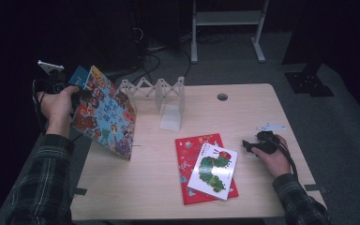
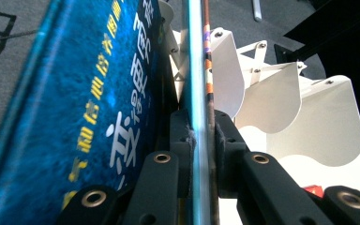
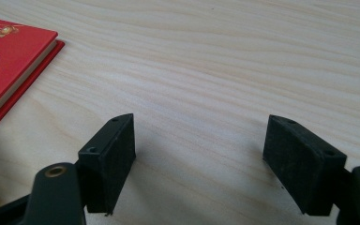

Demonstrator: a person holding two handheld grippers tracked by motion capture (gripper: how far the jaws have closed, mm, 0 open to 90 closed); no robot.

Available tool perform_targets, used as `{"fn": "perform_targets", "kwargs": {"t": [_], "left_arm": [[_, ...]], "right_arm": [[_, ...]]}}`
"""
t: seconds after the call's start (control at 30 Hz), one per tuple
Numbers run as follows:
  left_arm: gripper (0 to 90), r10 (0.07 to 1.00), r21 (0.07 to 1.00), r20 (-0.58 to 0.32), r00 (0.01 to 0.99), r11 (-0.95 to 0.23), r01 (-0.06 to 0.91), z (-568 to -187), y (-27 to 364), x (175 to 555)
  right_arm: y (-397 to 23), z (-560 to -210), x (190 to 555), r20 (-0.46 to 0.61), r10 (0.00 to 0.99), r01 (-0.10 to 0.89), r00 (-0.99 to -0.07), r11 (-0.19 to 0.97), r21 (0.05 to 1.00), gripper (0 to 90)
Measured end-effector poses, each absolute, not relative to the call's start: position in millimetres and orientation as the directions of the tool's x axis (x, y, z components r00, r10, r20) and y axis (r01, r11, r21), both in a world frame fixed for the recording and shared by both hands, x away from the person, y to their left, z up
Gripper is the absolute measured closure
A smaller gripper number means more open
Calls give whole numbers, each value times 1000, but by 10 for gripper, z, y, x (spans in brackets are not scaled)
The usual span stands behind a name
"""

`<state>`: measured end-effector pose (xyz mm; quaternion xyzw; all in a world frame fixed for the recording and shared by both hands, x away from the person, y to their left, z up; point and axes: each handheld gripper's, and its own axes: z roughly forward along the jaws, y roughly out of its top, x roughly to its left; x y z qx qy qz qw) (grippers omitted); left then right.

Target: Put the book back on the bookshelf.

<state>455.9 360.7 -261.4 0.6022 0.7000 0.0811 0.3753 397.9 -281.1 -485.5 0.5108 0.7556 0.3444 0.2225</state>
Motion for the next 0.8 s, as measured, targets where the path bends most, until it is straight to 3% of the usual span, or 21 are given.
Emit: {"fn": "perform_targets", "kwargs": {"t": [0.37,0.53,0.6,0.8], "left_arm": [[776,912,591,-410,13,255,765,-2584,3636,4524],[722,938,640,-346,1,235,732,-2500,3719,4445],[750,913,645,-406,26,267,716,-2468,3759,4401],[739,924,688,-367,108,192,700,-2391,3621,4305]], "right_arm": [[-2810,-4855,3976,15,925,619,-379,242,748,242],[-2808,-4854,3976,17,926,620,-378,239,747,242],[-2809,-4855,3976,15,925,619,-379,241,748,242],[-2808,-4855,3975,15,925,619,-379,241,747,242]]}}
